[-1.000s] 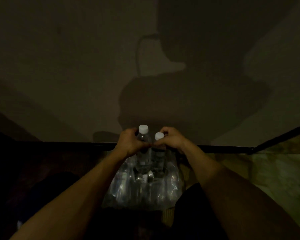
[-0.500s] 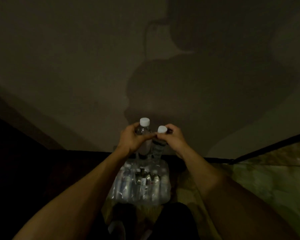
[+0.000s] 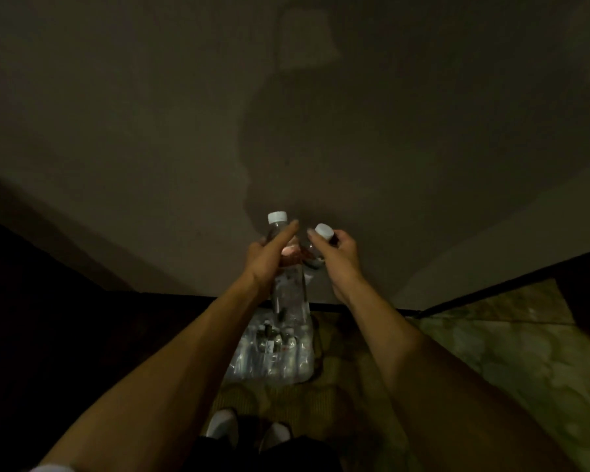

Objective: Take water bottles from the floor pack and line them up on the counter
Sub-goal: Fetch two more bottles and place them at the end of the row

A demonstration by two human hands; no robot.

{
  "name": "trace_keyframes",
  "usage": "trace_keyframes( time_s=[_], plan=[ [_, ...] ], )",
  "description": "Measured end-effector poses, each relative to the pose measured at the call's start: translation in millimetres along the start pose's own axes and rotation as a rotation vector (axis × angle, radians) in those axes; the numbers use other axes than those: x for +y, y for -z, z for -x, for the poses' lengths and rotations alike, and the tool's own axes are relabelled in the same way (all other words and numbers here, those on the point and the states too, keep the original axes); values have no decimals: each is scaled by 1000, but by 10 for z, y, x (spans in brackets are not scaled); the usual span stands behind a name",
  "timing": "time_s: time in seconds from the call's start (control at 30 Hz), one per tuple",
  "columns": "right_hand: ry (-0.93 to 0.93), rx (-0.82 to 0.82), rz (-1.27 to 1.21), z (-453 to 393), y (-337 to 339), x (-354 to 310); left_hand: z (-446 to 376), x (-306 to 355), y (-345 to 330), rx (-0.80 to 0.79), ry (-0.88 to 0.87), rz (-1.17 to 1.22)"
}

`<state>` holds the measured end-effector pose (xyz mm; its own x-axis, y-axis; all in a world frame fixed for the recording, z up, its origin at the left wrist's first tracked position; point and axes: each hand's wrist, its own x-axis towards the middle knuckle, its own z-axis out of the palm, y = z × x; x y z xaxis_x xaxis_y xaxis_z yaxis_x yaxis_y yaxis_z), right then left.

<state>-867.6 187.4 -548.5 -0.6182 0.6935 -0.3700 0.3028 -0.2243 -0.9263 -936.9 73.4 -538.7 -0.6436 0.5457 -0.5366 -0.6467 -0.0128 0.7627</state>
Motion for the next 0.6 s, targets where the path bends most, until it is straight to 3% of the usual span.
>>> trace_keyframes(
  time_s=[0.37,0.6],
  plan=[
    [-60,-27,-57,400,17,-787,368,590,36,-46,130,58],
    [-80,-58,-42,514,-85,-1331,451,1077,-32,-296,185,-73]
  ],
)
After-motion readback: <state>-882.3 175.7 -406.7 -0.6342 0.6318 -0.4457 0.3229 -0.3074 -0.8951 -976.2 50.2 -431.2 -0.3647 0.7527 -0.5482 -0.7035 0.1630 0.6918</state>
